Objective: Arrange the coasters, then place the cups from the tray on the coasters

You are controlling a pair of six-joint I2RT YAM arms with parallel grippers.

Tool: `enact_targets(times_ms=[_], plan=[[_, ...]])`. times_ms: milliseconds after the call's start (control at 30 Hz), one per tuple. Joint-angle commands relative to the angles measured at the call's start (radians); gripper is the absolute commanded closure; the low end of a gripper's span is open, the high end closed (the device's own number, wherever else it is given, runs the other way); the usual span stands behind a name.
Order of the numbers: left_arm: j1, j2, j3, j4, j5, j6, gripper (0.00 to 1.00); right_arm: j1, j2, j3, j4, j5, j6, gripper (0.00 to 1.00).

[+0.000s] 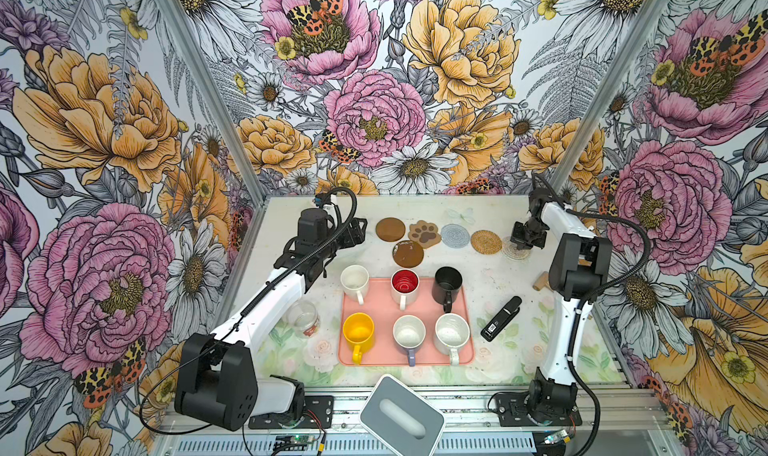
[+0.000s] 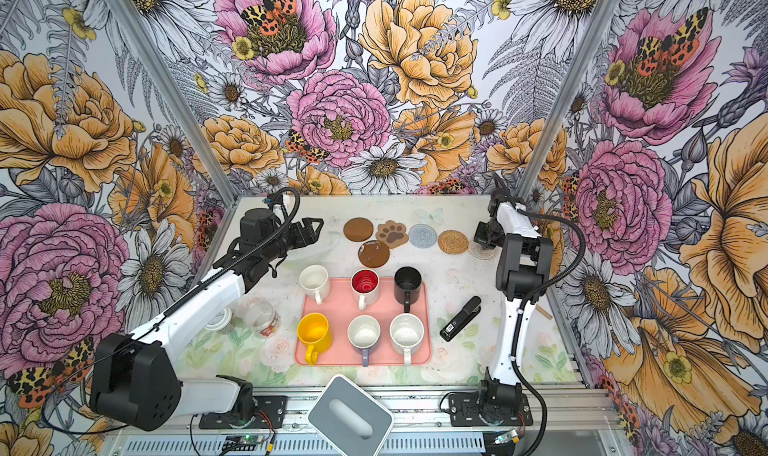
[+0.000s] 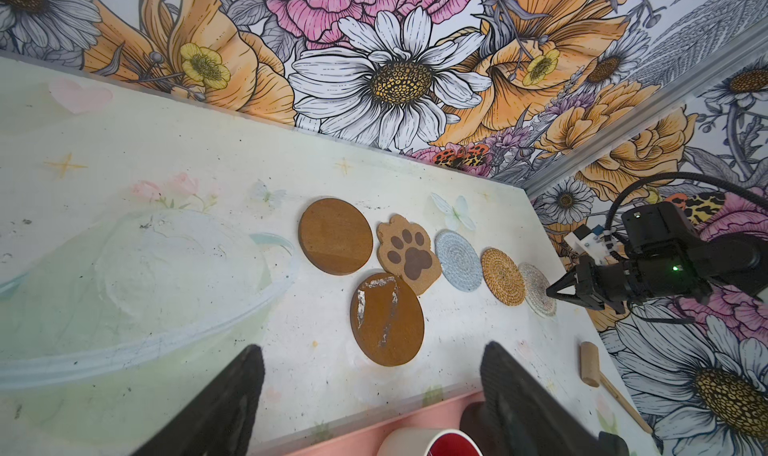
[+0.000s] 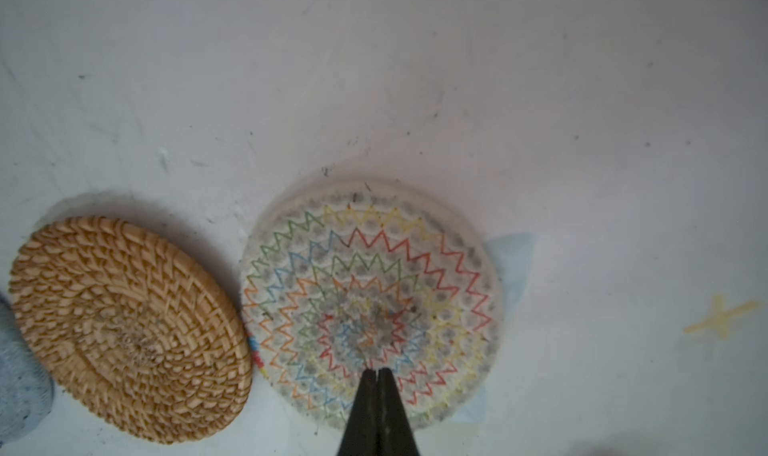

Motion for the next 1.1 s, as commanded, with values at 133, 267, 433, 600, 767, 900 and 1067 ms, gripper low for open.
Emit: enact_targets(times_ms=[133, 267, 433, 600, 767, 900, 1067], plan=[[0.013, -0.011, -0.005, 0.013, -0.010, -0.006, 0.17, -0.023, 0.079, 0.052, -0.001, 0.028, -0.001, 1.00], [0.014, -0.005, -0.001, 0.015, -0.010, -0.006, 0.17, -0.035, 0.116, 0.093, -0.010, 0.033, 0.008, 1.00], [0.013, 0.011, 0.009, 0.016, -0.010, -0.004, 0.17, -0.042, 0.155, 0.152, -0.029, 0.027, 0.016, 1.00], [0.013, 0.032, 0.022, 0.013, -0.004, -0.004, 0.17, -0.039, 0.192, 0.201, -0.041, 0.006, 0.030, 1.00], [0.013, 0.039, 0.025, 0.013, -0.004, -0.006, 0.17, -0.030, 0.203, 0.228, -0.051, -0.005, 0.024, 1.00], [0.011, 0.043, 0.028, 0.013, -0.004, -0.007, 0.17, -0.021, 0.209, 0.245, -0.059, -0.026, 0.022, 1.00], [0.012, 0.043, 0.028, 0.014, -0.004, -0.007, 0.17, 0.001, 0.210, 0.246, -0.066, -0.037, 0.017, 1.00]])
